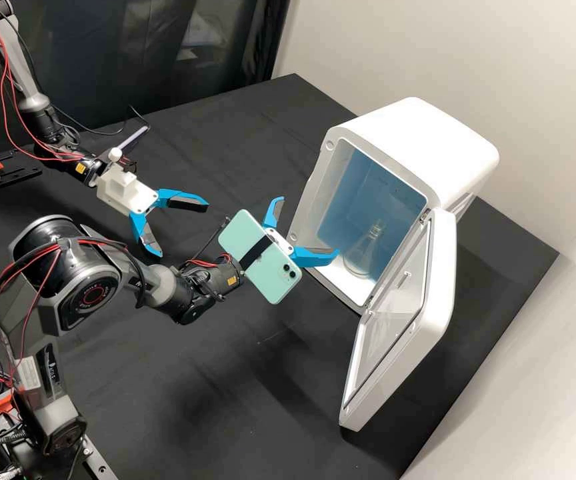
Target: Take the flask out of the incubator
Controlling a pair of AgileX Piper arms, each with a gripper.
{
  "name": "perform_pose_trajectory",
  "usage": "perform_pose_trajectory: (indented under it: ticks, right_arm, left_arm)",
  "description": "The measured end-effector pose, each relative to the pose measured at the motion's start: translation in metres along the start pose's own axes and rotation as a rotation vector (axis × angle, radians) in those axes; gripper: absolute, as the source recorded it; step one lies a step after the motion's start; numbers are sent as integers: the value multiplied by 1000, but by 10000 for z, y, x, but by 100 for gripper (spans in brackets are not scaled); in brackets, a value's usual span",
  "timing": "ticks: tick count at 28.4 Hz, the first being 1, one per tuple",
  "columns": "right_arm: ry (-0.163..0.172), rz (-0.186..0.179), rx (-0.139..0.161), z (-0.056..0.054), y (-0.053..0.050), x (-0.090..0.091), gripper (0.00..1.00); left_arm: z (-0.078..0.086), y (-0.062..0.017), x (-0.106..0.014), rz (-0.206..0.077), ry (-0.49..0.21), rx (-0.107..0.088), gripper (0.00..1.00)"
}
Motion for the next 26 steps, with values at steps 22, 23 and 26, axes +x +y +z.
perform_pose_trajectory:
  ticks: [22, 23, 26]
  right_arm:
    - [-58, 11, 7, 262, -90, 299, 100]
    - [-63, 15, 0, 281, -95, 340, 100]
    - [-80, 18, -30, 339, -128, 461, 100]
  left_arm:
    - [-124, 62, -72, 38, 10, -3, 100]
    - [-124, 60, -73, 37, 10, -4, 100]
    - [-124, 61, -73, 38, 10, -4, 100]
